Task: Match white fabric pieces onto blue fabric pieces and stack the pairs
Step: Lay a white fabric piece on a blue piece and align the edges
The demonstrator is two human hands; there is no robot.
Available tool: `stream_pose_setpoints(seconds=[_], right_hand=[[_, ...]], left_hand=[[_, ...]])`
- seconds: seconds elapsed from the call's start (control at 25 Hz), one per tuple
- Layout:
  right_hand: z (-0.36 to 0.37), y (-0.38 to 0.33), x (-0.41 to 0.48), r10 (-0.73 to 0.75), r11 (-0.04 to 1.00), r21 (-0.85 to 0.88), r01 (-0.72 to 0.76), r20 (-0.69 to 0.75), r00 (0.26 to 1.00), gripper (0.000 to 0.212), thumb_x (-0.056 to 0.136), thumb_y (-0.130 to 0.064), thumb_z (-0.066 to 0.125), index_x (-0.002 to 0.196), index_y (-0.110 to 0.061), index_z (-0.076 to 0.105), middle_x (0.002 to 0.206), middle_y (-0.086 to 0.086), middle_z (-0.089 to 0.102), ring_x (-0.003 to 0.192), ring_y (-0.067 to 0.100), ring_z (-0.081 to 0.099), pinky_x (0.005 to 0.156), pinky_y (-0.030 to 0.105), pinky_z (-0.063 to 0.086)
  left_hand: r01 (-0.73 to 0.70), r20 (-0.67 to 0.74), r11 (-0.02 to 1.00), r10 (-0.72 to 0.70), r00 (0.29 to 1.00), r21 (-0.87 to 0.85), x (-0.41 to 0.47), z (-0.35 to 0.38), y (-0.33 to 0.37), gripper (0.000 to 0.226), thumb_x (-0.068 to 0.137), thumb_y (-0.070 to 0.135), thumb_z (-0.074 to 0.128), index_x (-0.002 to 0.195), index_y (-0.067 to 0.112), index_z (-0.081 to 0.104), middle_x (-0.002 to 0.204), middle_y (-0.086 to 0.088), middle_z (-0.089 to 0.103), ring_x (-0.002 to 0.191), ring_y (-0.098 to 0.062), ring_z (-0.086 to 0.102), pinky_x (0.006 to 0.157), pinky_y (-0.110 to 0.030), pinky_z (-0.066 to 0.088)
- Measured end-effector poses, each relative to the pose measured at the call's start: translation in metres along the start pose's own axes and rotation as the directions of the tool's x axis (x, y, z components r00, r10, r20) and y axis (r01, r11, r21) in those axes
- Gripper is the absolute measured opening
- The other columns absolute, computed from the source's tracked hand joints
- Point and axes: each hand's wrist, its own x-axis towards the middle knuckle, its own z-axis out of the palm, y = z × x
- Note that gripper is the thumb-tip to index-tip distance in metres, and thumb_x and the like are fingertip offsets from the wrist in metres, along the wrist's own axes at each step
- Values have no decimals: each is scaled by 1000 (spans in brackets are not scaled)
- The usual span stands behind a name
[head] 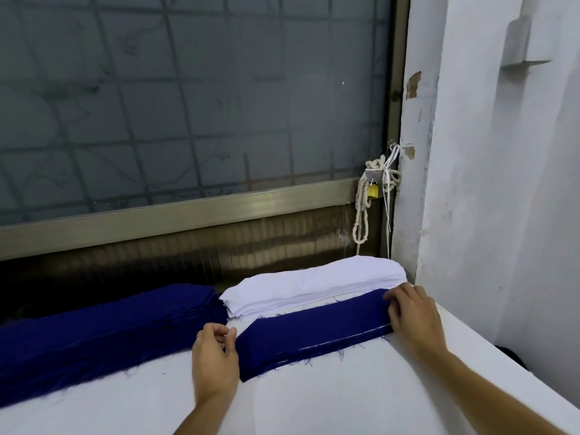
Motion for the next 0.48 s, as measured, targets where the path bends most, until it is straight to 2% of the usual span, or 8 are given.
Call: stream_pose_setpoints(seconds=[0.08, 0.2, 0.32, 0.4, 0.48], right_hand=[[-2, -26, -11, -28, 996, 82, 20, 100, 995, 16, 93, -16, 60, 93, -32, 59, 92, -17, 58, 88, 7, 51, 74, 27, 40], [-1, -70, -17, -38, 987, 160, 0, 233, 972, 16, 98, -32, 58, 85, -35, 49, 79, -14, 57, 78, 4, 52, 66, 24, 42], [3, -132, -14, -92, 975, 221, 14, 345, 934, 21, 100, -42, 53, 82, -32, 48, 74, -5, 59, 70, 9, 56, 59, 25, 43], [11, -176, -11, -129, 963, 268, 25, 380, 916, 23, 100, -45, 52, 82, -31, 50, 73, -6, 61, 69, 8, 58, 59, 23, 43], [23, -222, -11, -161, 953, 302, 29, 425, 891, 23, 100, -46, 52, 84, -30, 54, 75, -8, 64, 72, 8, 61, 61, 21, 46]], left_hand=[[13, -26, 997, -15, 1000, -76, -6, -5, 5, 9, 102, 18, 56, 93, 21, 54, 89, 0, 59, 79, -17, 58, 69, -37, 52], [-16, -1, 993, 16, 1000, -113, -16, -24, 13, 20, 102, 15, 55, 90, 30, 52, 86, 5, 59, 76, -14, 57, 67, -32, 52], [-159, 11, 985, 160, 987, -61, -4, -61, 16, 19, 101, 22, 54, 89, 35, 51, 87, 14, 57, 84, -7, 54, 70, -27, 48], [-228, -36, 974, 228, 973, -7, 22, -96, 15, 14, 101, 26, 53, 91, 35, 50, 87, 16, 54, 85, -3, 52, 68, -21, 45], [-259, -81, 960, 267, 960, 102, 55, -136, 7, 7, 102, 28, 54, 96, 32, 53, 91, 17, 53, 87, -3, 51, 72, -19, 46]])
